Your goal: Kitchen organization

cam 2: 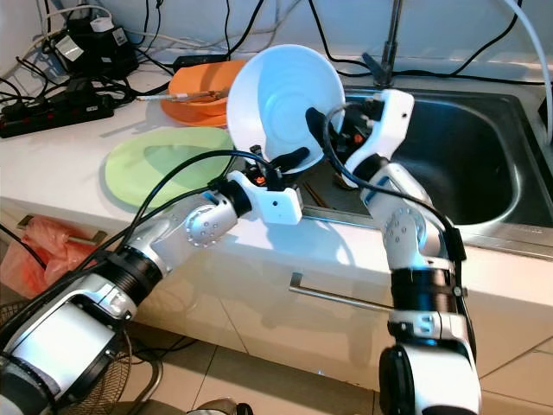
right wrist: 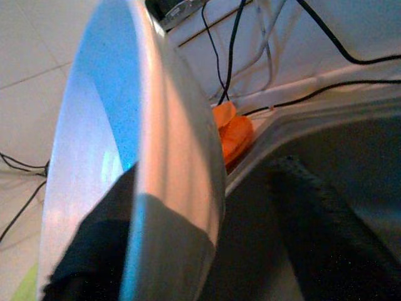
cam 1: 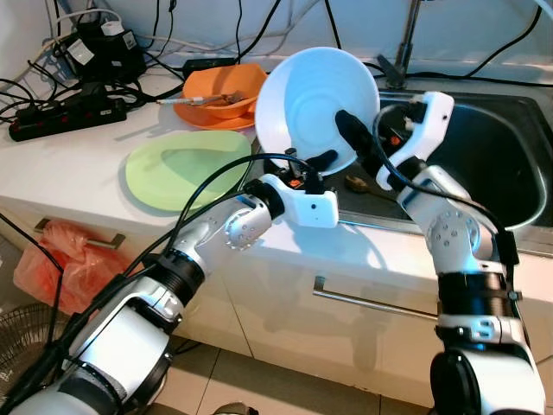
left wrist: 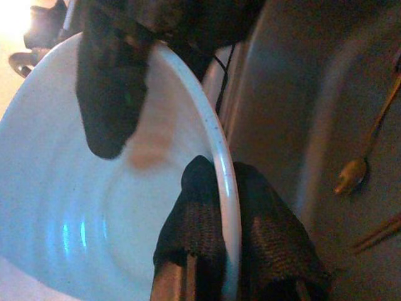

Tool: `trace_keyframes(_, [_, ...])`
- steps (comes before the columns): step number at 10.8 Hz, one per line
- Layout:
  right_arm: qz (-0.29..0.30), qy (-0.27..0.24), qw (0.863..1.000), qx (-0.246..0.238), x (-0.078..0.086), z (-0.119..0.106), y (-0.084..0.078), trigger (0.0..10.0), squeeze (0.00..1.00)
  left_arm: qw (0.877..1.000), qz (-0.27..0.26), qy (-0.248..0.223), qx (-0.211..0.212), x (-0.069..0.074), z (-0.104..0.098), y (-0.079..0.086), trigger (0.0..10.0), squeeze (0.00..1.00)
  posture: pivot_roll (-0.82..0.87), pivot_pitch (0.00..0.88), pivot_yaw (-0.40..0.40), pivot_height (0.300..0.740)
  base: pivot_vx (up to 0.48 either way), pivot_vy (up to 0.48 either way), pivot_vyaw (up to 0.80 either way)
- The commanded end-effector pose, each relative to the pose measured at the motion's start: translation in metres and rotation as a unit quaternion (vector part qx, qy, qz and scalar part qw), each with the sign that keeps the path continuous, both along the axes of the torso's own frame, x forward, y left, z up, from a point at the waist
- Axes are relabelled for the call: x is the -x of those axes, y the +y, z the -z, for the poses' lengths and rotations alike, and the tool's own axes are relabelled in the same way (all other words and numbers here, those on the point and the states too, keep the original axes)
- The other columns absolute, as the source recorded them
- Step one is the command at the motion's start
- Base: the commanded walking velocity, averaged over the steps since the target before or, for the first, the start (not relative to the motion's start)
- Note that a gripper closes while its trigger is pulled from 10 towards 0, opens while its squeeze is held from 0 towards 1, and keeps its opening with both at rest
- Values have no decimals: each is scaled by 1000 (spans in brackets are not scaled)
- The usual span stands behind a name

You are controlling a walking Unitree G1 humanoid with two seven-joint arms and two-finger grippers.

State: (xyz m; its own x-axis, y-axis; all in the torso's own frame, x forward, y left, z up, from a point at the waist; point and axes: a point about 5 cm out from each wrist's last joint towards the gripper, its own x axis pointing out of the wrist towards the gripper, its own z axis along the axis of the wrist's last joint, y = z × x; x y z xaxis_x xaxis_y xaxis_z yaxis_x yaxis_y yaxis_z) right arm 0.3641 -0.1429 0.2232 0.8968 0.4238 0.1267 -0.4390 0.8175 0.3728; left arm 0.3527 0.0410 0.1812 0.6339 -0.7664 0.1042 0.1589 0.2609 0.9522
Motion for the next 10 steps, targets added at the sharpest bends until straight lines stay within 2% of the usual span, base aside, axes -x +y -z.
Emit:
trace_keyframes(1, [28, 32, 999, 15, -4, 8, -9, 0, 0, 998, 30, -38, 26, 6, -17, -5, 0, 0, 87, 27, 105, 740, 0, 0, 0])
trace_keyframes(4, [45, 59, 997, 13, -5, 14, -14, 0, 0, 998, 34, -48, 32, 9, -15, -8, 0, 0, 84, 32, 101, 740, 0, 0, 0])
trace_keyframes(7, [26, 94, 995, 30, -2, 24, -16, 0, 0, 998, 32, -55, 29, 9, -14, -5, 0, 0, 82, 32, 103, 740, 0, 0, 0])
trace_keyframes(9, [24, 99, 994, 40, -3, 23, -19, 0, 0, 998, 33, -51, 22, 9, -12, -6, 784, 0, 80, 30, 103, 740, 0, 0, 0])
trace_keyframes(10, [22, 104, 993, 46, -3, 23, -19, 0, 0, 998, 34, -50, 22, 9, -12, -7, 1961, 0, 80, 30, 103, 740, 0, 0, 0])
